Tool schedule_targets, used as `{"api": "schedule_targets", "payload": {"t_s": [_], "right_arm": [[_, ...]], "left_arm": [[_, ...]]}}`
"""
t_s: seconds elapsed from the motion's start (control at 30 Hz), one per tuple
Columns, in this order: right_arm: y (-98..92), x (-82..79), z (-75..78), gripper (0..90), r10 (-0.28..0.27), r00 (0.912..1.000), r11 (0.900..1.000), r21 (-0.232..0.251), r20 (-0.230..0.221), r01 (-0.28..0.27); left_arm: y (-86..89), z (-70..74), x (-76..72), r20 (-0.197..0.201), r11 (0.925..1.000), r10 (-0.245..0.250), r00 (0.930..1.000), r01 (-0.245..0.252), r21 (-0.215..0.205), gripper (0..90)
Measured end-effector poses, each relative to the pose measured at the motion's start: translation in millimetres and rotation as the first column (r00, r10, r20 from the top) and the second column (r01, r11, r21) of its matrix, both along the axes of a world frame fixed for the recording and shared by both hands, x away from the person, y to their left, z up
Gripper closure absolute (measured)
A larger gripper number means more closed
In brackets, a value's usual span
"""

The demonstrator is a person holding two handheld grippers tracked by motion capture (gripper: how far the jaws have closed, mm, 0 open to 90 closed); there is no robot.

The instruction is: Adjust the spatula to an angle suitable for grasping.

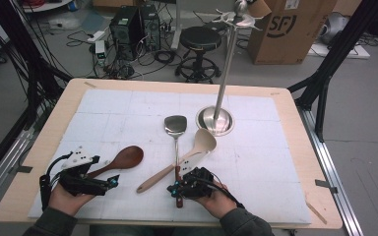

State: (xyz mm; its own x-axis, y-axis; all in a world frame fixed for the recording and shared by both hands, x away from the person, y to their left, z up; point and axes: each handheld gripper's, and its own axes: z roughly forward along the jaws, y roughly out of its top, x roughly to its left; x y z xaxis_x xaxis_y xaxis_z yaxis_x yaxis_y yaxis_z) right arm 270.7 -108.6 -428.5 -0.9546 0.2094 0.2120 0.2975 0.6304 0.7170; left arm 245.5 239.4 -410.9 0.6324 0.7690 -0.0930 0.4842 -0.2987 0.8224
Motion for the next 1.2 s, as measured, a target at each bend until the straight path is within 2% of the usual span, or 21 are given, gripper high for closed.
{"api": "schedule_targets", "payload": {"t_s": [1.2], "right_arm": [[-25.5,-0.5,1.8,89.7,-0.046,0.9989,0.999,-0.013,-0.008,0.046]], "left_arm": [[0.1,-0.1,-0.6,0.001,1.0000,0.001,1.0000,-0.001,-0.002,2.0]]}}
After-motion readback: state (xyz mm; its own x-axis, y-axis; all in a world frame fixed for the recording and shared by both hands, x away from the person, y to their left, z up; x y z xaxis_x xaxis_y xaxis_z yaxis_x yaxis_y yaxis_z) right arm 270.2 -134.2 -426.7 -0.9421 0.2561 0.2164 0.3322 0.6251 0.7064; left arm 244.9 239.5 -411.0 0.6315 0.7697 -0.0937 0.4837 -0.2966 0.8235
